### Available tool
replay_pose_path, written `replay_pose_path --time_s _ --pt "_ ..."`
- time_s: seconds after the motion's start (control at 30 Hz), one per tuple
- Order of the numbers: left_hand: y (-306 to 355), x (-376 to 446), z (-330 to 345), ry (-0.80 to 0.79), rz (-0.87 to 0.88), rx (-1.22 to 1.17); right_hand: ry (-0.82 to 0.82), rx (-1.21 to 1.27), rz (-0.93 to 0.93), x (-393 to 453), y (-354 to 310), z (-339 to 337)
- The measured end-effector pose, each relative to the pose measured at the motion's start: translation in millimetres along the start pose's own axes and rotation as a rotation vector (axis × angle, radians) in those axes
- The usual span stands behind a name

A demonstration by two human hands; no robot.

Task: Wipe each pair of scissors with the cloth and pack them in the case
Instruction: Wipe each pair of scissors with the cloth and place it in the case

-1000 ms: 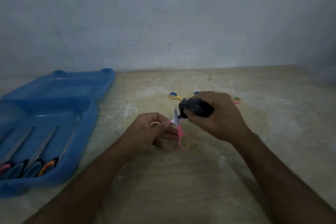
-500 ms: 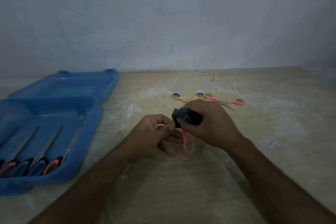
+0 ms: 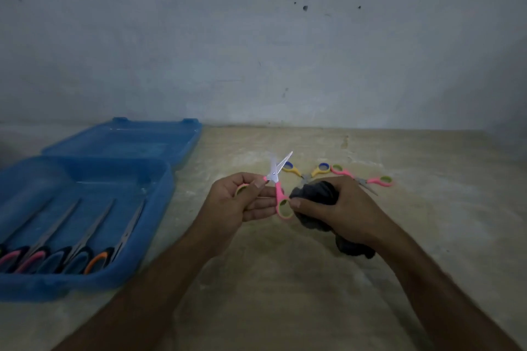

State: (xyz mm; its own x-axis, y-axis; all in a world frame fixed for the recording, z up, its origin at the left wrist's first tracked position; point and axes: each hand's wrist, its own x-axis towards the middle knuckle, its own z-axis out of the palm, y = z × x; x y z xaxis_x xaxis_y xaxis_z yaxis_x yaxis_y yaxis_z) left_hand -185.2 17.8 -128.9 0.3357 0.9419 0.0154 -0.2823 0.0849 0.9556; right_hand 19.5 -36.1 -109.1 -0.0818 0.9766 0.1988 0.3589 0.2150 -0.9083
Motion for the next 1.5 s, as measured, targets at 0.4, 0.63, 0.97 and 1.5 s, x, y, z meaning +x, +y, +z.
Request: replay_pose_path --time_s 0.4,0.63,0.97,1.5 --pt "-16.9 -3.1 13.3 0.117 0.130 0.218 0.121 0.112 -0.050 3.0 5.2 30.0" --pt "-11.9 -3.3 21.1 0.120 -0.041 0.019 0.132 0.175 -0.117 -2.1 -6.3 37.2" --pt "-9.5 -7.4 19.4 -0.062 -0.142 -0.263 -0.023 0.401 0.103 -0.6 -6.3 33.3" --pt "-11.9 -4.4 20.0 0.173 0.068 -0.010 0.404 0.233 0.057 6.0 4.8 29.7"
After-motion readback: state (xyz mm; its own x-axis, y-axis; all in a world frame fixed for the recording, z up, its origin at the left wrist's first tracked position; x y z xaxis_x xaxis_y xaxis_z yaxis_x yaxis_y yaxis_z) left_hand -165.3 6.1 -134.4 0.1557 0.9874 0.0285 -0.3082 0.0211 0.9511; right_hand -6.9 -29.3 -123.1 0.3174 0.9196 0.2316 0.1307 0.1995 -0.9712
